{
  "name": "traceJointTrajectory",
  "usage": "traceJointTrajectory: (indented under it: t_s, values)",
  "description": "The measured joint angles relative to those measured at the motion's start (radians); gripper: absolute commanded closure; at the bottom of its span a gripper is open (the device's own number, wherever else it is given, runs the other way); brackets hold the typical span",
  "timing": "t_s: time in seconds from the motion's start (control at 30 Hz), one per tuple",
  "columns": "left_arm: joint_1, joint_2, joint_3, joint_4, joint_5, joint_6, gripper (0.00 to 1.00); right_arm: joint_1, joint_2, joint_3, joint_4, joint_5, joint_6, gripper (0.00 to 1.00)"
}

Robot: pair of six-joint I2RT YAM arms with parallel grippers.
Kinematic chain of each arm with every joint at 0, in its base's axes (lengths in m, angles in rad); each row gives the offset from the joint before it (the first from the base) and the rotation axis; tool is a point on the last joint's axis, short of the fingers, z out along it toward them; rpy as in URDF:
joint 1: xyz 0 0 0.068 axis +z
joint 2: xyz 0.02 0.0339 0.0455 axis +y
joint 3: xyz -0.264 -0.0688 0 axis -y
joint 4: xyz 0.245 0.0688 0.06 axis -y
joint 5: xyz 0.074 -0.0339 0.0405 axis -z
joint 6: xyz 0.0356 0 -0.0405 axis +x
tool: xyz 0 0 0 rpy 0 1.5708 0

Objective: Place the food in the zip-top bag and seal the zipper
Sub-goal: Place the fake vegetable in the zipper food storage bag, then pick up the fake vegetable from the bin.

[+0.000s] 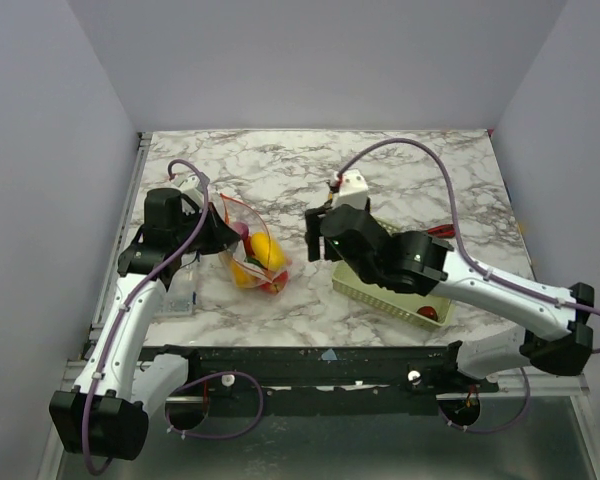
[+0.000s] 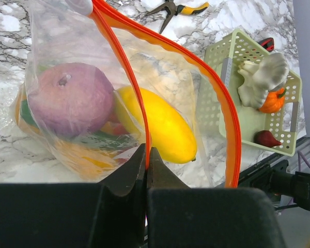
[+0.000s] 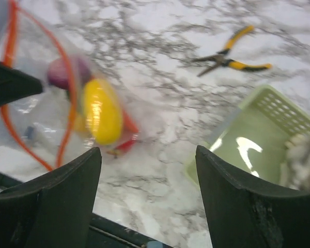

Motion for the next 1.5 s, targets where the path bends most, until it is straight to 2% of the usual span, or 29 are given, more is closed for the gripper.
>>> traceJointTrajectory:
  t_s: [0.13,0.2,0.3,0.4,0.5,0.67,0.93,1.13,1.43,1.5]
  values:
    - [0.000,0.002,-0.003,0.001,0.002,0.000,1.00,-0.075,-0.172,-0.256,0.006,0.096,0.077,0.27]
    - [0.000,0.003,-0.004,0.002,0.003,0.000,1.00,-0.180,-0.231,-0.383,0.000,0.102,0.136,0.30]
    - [0.000,0.007,-0.006,0.007,0.005,0.000,1.00,-0.415,-0.317,-0.554,-0.003,0.061,0.224,0.30]
    - [0.000,0.015,-0.006,0.007,0.009,0.000,1.00,-0.562,-0.405,-0.641,-0.034,0.048,0.301,0.32]
    - [0.000,0.021,-0.006,0.007,0.012,0.000,1.00,-0.641,-0.467,-0.674,-0.057,0.046,0.369,0.33]
    - [0.000,0.024,-0.008,0.007,0.017,0.000,1.00,-0.801,-0.485,-0.726,-0.060,0.009,0.411,0.35]
    - [0.000,0.024,-0.009,0.008,0.023,0.000,1.00,-0.823,-0.513,-0.793,-0.067,-0.046,0.466,0.34]
    - [0.000,0.024,-0.013,0.011,0.030,-0.001,1.00,-0.832,-0.465,-0.827,-0.067,-0.063,0.527,0.33]
    - [0.000,0.024,-0.014,0.015,0.046,-0.004,1.00,-0.862,-0.408,-0.855,-0.066,-0.068,0.600,0.26]
    - [0.000,0.024,-0.015,0.015,0.047,-0.004,1.00,-0.875,-0.407,-0.864,-0.064,-0.068,0.605,0.20]
